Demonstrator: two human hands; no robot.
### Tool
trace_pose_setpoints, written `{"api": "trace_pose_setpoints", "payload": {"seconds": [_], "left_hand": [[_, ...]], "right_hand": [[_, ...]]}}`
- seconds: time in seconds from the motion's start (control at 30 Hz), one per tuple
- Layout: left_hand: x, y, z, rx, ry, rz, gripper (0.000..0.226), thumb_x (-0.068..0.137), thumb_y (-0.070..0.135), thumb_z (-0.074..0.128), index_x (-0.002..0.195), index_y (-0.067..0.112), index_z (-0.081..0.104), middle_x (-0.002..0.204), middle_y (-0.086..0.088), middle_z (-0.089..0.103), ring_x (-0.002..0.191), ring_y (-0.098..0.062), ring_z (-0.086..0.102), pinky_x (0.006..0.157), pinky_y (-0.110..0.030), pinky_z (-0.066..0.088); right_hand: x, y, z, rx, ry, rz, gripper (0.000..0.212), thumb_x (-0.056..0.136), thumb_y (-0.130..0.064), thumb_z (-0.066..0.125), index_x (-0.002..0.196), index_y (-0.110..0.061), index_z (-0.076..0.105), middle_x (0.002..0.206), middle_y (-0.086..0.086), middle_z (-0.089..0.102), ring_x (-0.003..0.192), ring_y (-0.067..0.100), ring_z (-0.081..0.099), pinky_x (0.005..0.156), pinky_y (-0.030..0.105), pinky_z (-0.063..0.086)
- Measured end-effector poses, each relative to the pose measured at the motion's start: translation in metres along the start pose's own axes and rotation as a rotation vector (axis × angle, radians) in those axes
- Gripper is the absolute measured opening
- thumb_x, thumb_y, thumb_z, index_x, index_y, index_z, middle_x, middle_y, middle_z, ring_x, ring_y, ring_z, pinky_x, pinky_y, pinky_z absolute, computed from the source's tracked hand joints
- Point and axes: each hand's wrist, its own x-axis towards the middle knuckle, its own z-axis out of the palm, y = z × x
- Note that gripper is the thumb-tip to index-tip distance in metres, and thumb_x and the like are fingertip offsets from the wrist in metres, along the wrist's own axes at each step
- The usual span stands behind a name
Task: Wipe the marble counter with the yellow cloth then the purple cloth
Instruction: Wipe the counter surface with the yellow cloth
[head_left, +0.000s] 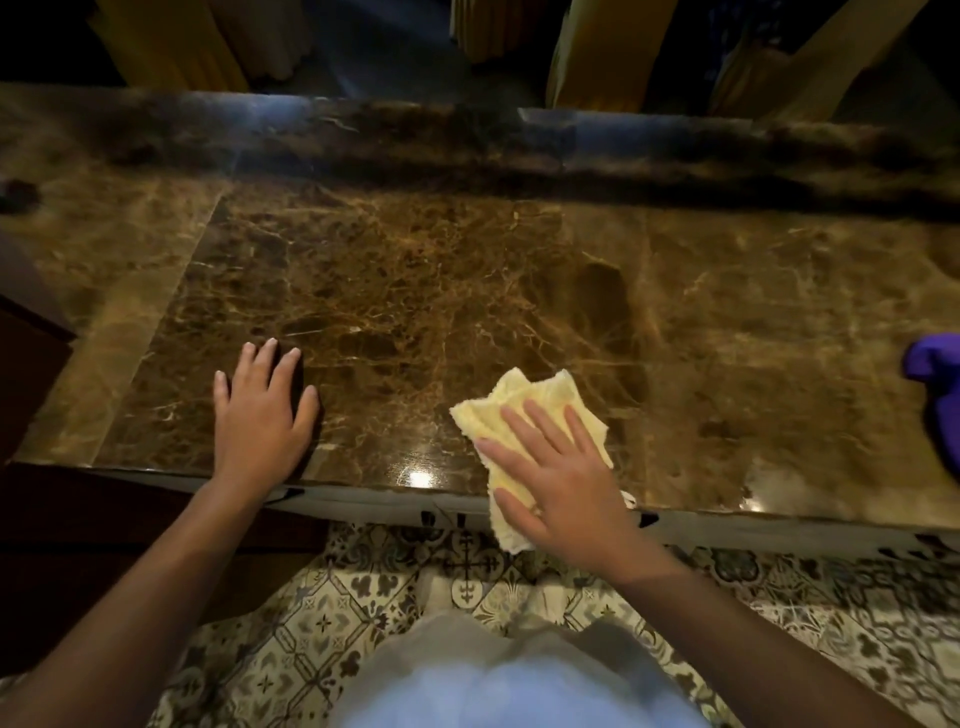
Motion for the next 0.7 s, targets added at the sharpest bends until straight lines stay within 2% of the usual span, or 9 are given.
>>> {"api": "trace_pose_setpoints", "payload": {"seconds": [0.13, 0.3, 0.4, 0.5, 0.7], "left_hand": [[-0.001, 0.014, -0.001, -0.037, 0.025, 0.064, 0.060, 0.101, 0.031, 0.058, 0.153, 0.009, 0.038, 0.164, -0.019, 0.036, 0.156, -0.036, 0.022, 0.123, -0.060, 0.016], [0.004, 0.028, 0.003, -0.024, -0.036, 0.121, 0.058, 0.103, 0.043, 0.041, 0.153, 0.012, 0.042, 0.165, -0.017, 0.034, 0.157, -0.036, 0.021, 0.123, -0.059, 0.016], [0.002, 0.033, 0.007, -0.009, -0.050, 0.111, 0.064, 0.101, 0.049, 0.034, 0.153, 0.013, 0.043, 0.165, -0.017, 0.034, 0.157, -0.035, 0.020, 0.123, -0.058, 0.016], [0.001, 0.034, 0.008, -0.001, -0.055, 0.110, 0.064, 0.101, 0.050, 0.032, 0.155, 0.015, 0.040, 0.166, -0.016, 0.032, 0.157, -0.034, 0.020, 0.124, -0.057, 0.015], [0.000, 0.037, 0.006, -0.008, -0.045, 0.101, 0.064, 0.100, 0.049, 0.033, 0.154, 0.014, 0.041, 0.165, -0.017, 0.034, 0.156, -0.035, 0.023, 0.124, -0.057, 0.016]], "right_hand": [[-0.027, 0.051, -0.014, 0.013, 0.037, 0.207, 0.054, 0.100, -0.058, 0.035, 0.152, -0.046, 0.031, 0.167, -0.003, 0.026, 0.156, 0.022, 0.014, 0.123, 0.060, 0.012], [-0.030, 0.135, -0.038, -0.004, 0.096, 0.567, 0.061, 0.096, -0.060, 0.030, 0.153, -0.039, 0.036, 0.167, 0.002, 0.027, 0.155, 0.027, 0.017, 0.122, 0.060, 0.014], [-0.022, 0.158, -0.045, 0.021, 0.132, 0.764, 0.068, 0.092, -0.062, 0.026, 0.153, -0.034, 0.037, 0.167, 0.009, 0.025, 0.156, 0.031, 0.015, 0.121, 0.063, 0.012], [-0.012, 0.141, -0.042, 0.017, 0.124, 0.754, 0.075, 0.090, -0.066, 0.027, 0.155, -0.030, 0.033, 0.168, 0.013, 0.020, 0.156, 0.034, 0.011, 0.122, 0.062, 0.010], [0.002, 0.062, -0.020, -0.018, 0.043, 0.447, 0.077, 0.092, -0.072, 0.030, 0.158, -0.034, 0.025, 0.170, 0.009, 0.012, 0.157, 0.031, 0.003, 0.124, 0.061, 0.007]]}}
